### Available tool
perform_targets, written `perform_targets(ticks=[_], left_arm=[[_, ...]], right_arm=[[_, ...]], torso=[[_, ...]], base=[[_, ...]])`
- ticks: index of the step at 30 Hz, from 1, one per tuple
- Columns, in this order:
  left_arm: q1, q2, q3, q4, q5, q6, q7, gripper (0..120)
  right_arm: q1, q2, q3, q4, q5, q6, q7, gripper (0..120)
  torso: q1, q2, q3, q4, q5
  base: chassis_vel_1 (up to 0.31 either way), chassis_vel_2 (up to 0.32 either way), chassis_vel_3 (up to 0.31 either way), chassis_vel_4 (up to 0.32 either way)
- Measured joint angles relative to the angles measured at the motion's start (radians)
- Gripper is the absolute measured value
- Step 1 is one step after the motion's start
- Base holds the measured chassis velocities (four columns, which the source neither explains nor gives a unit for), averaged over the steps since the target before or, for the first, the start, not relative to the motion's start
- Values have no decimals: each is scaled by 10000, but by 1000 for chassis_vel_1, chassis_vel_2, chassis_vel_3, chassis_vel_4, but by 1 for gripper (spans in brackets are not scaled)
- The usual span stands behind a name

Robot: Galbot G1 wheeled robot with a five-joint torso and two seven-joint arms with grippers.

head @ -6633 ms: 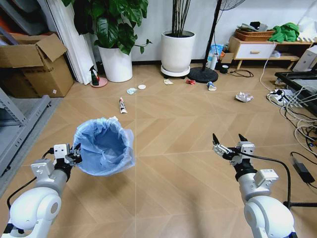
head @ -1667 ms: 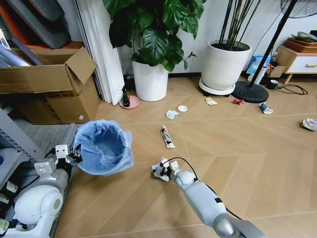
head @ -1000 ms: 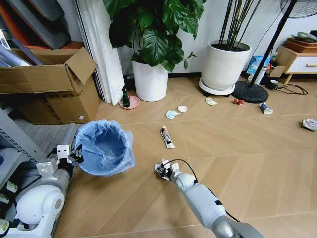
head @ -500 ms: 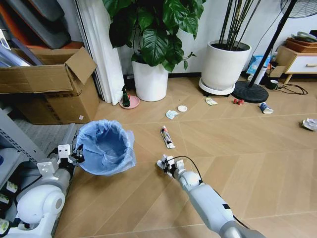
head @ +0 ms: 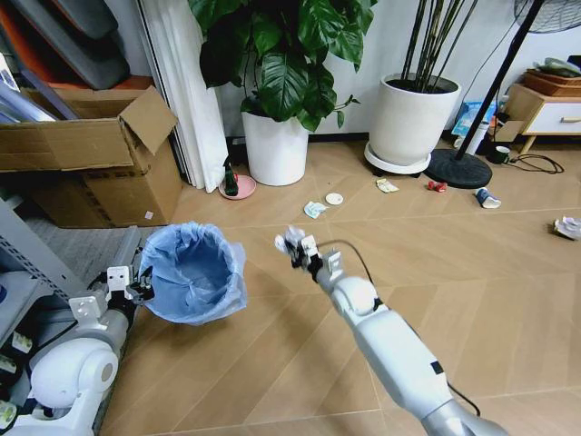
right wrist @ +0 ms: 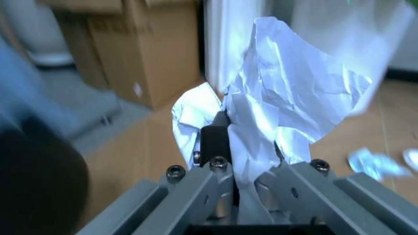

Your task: Pick up the trash bin and place the garbage on the floor into it.

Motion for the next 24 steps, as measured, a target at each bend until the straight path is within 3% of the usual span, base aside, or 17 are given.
perform_targets(ticks=[7, 13, 24], left_arm=[[-213, 288, 216, 184, -290, 470, 193, 0], [-505, 785, 601, 379, -717, 890, 698, 0], [-1233, 1355, 1304, 703, -1017, 1443, 813, 0]], right_arm=[[424, -375, -227, 1606, 1432, -585, 162, 0], [910, -720, -1199, 3258, 2916, -1278, 551, 0], [639, -1003, -2900, 4045, 3761, -1578, 1166, 0]], torso=[[0, 0, 0, -2, -1], [0, 2, -1, -1, -2], [0, 2, 0, -1, -1]], base=[[0, 0, 0, 0], [0, 0, 0, 0], [0, 0, 0, 0]])
